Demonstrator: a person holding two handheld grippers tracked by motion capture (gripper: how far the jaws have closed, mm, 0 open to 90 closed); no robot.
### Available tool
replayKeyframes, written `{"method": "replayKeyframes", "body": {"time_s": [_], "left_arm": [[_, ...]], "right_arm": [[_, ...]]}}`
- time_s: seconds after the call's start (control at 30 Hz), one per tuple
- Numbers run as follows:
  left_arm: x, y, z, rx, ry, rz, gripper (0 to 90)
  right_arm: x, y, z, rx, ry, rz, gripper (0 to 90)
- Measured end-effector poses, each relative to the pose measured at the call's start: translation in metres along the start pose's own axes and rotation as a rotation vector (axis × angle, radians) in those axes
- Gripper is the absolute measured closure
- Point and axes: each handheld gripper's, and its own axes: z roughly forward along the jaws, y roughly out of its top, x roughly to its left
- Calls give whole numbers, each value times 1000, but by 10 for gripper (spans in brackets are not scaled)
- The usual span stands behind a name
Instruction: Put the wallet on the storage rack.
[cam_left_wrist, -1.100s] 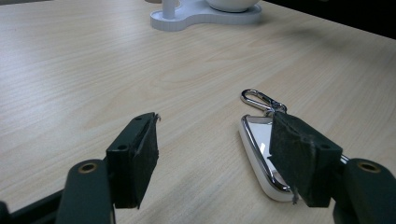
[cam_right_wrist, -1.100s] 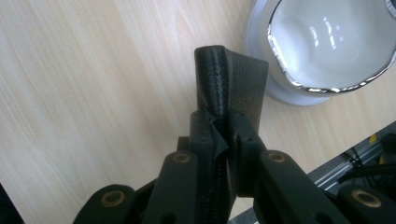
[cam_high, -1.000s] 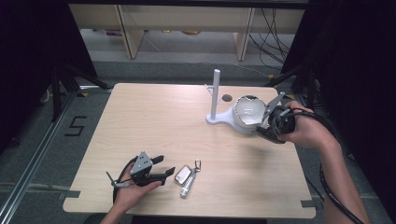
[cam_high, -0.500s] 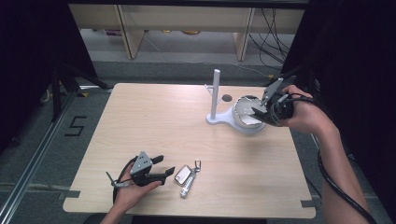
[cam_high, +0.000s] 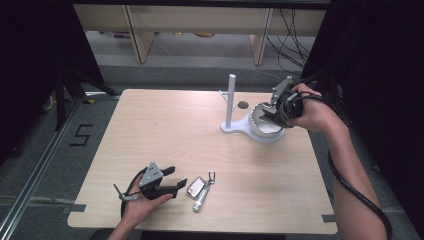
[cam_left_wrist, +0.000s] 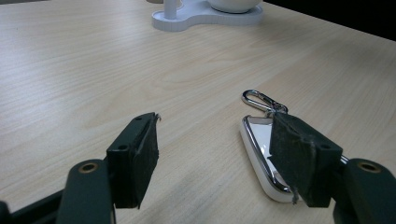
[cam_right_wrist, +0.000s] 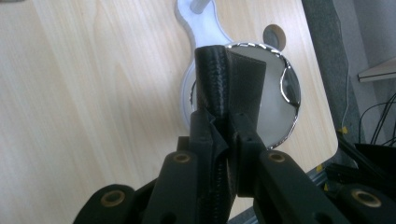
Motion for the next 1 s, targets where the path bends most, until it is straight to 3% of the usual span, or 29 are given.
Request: {"method": "replayKeyframes", "body": {"time_s": [0.2, 0.3, 0.37, 0.4, 0.43, 0.53, 1.0], "left_arm": [[0, 0, 0, -8, -6, -2, 321], [0, 0, 0, -7, -6, -2, 321], [0, 0, 0, -7, -6, -4, 320], [0, 0, 0, -7, -6, -4, 320], [0, 0, 0, -6, -6, -4, 320], [0, 0, 0, -3, -2, 0, 320], [0, 0, 0, -7, -6, -4, 320]], "right_arm": [[-9, 4, 11, -20, 13, -7, 824], [-10, 4, 17, -21, 17, 17, 823], [-13, 3, 20, -29, 22, 8, 823], [-12, 2, 21, -24, 21, 37, 823], [-14, 2, 23, -33, 28, 16, 823], [-16, 0, 29, -35, 38, 18, 823], [-21, -4, 51, -41, 70, 51, 818]]}}
